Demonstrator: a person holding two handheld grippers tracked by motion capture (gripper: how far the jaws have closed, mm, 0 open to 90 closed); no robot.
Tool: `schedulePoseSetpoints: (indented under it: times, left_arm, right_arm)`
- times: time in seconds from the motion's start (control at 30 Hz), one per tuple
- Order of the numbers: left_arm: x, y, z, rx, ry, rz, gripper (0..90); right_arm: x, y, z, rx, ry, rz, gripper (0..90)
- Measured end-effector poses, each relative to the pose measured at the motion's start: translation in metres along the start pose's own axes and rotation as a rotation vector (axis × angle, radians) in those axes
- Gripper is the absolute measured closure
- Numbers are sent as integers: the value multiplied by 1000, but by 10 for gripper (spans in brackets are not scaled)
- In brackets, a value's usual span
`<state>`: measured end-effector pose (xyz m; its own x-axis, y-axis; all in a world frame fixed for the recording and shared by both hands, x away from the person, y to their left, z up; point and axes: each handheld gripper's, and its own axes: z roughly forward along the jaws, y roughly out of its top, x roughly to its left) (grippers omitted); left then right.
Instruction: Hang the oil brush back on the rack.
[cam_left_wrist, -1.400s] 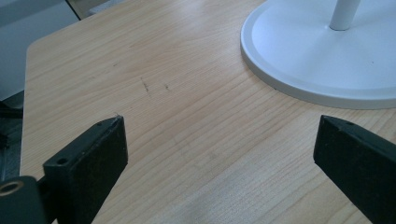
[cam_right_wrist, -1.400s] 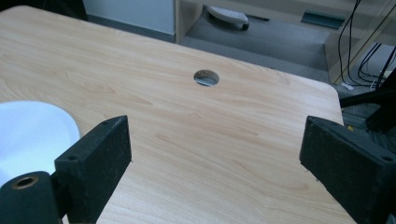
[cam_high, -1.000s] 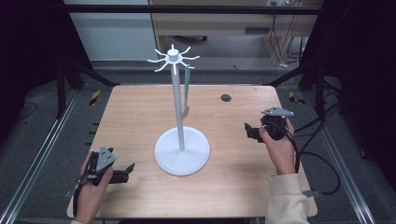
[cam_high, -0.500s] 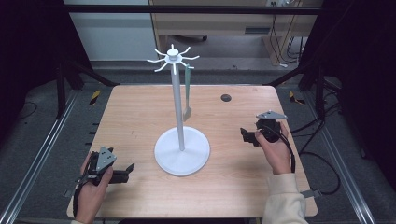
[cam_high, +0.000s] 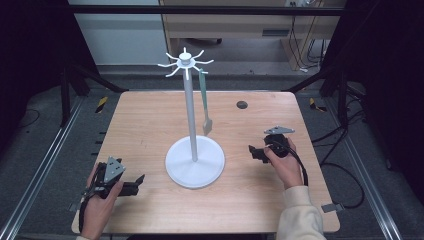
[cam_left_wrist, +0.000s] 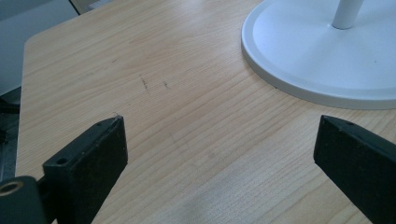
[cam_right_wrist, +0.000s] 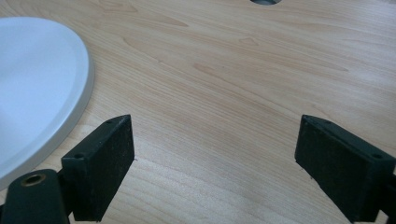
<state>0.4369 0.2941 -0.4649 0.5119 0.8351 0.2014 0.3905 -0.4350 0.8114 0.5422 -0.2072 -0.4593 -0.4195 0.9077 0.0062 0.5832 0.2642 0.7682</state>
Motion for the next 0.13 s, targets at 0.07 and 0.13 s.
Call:
schedulePoseSetpoints:
  times: [0.07,0.13]
  left_arm:
    - [0,0,0,0,0,-1,25]
    - [0,0,0,1,-1,-3,25]
  right_arm:
    - [1,-1,2,-13,2,14,131]
    - [0,-2,3,-16,5,18,131]
